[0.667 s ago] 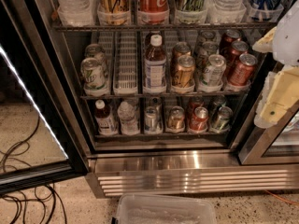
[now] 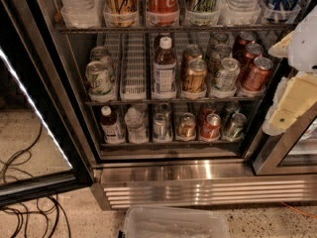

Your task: Pick 7up can from middle shelf of fridge

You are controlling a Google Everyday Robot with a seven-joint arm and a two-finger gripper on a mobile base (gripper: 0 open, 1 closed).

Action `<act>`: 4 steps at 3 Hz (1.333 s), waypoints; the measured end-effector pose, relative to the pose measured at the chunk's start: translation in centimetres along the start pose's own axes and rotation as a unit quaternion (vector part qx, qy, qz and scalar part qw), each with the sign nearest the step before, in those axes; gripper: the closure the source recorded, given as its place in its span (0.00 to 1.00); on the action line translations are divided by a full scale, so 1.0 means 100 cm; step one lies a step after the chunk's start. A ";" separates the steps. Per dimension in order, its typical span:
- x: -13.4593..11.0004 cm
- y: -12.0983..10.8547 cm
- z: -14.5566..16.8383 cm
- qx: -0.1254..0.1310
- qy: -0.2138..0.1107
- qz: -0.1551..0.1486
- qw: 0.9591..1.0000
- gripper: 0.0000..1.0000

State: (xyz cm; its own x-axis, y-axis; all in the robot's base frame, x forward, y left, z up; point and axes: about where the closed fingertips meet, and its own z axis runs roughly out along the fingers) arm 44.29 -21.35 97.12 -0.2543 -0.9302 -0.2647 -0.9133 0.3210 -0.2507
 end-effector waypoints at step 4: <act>-0.012 0.002 0.075 0.023 -0.110 0.198 0.974 0.00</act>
Offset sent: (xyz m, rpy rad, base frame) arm 0.0657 0.0342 -0.1068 0.5291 -0.1298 -0.5432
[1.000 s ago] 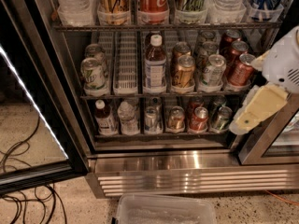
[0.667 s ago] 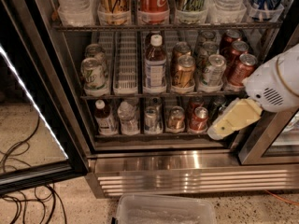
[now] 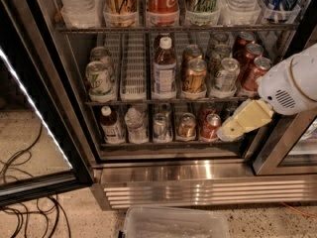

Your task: Pick 7up can from middle shelf of fridge

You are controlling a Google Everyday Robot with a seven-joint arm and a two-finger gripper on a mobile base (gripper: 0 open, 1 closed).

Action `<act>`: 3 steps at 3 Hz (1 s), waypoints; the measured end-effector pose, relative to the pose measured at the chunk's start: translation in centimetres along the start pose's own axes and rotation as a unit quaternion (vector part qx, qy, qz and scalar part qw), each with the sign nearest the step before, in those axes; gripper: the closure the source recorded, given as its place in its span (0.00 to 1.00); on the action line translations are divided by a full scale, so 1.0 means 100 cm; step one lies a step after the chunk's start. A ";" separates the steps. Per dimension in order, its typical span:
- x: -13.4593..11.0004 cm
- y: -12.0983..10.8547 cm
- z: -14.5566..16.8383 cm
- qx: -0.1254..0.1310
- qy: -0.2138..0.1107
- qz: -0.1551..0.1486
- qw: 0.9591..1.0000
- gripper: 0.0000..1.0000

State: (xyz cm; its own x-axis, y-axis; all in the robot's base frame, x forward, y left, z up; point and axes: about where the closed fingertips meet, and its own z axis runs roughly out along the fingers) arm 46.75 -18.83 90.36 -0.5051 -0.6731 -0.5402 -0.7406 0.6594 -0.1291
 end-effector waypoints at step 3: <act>0.025 0.038 0.106 0.073 -0.011 0.113 0.991 0.00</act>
Offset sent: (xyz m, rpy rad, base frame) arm 0.0574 0.0596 -0.1096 0.2540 -0.1114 -0.4788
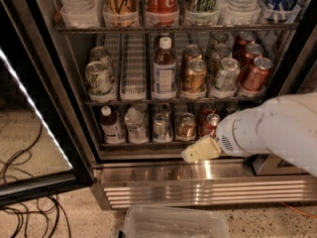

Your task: Pick 7up can from middle shelf of fridge

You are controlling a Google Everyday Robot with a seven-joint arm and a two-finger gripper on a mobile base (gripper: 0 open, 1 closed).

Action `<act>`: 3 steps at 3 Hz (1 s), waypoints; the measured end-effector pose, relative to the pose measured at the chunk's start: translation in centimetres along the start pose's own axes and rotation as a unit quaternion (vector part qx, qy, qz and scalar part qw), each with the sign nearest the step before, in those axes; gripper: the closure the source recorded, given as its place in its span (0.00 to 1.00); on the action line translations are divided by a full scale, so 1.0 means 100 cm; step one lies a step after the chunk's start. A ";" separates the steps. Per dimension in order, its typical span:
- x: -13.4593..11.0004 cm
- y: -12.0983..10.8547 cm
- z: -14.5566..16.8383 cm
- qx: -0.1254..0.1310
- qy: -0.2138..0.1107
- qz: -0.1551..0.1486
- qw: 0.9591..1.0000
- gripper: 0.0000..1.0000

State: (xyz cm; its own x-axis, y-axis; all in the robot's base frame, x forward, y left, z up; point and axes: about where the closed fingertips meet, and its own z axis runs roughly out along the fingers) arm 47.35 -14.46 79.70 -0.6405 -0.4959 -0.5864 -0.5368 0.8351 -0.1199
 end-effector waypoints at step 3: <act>-0.003 -0.021 0.017 0.039 -0.046 0.035 0.998 0.00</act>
Offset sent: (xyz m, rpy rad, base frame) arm 0.0069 -0.0107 -0.0084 -0.0164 -0.0450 -0.0439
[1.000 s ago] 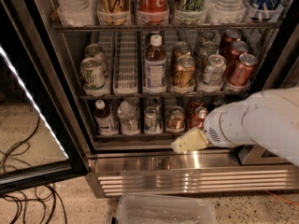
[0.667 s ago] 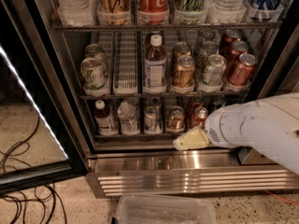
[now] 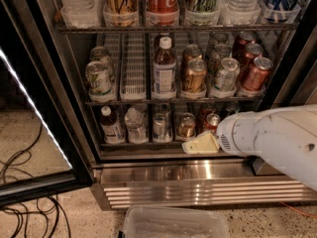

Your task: Pick 7up can from middle shelf of fridge

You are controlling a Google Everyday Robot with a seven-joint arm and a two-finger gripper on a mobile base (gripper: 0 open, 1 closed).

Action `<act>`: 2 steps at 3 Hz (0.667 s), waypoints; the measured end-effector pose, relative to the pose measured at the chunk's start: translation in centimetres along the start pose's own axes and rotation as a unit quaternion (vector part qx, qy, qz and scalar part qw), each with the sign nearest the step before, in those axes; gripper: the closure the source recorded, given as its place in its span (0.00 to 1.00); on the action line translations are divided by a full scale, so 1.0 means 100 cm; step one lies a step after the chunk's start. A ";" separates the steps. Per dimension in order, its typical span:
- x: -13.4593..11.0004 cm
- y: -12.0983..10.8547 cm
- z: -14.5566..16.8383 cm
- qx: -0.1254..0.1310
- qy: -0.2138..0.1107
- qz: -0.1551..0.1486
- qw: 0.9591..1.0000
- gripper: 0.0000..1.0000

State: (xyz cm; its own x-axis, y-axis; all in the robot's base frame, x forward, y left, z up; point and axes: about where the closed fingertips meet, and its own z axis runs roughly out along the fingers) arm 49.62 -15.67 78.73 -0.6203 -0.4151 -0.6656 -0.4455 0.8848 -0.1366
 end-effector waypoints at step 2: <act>0.021 -0.082 -0.024 0.103 -0.107 0.066 0.987 0.00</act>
Offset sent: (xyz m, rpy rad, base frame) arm 0.0622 -0.0634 -0.0040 0.2759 -0.5895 -0.5893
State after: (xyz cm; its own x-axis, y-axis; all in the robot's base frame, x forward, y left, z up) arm 50.37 -24.34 80.23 -0.5032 -0.2592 -0.8244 -0.2156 0.9614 -0.1707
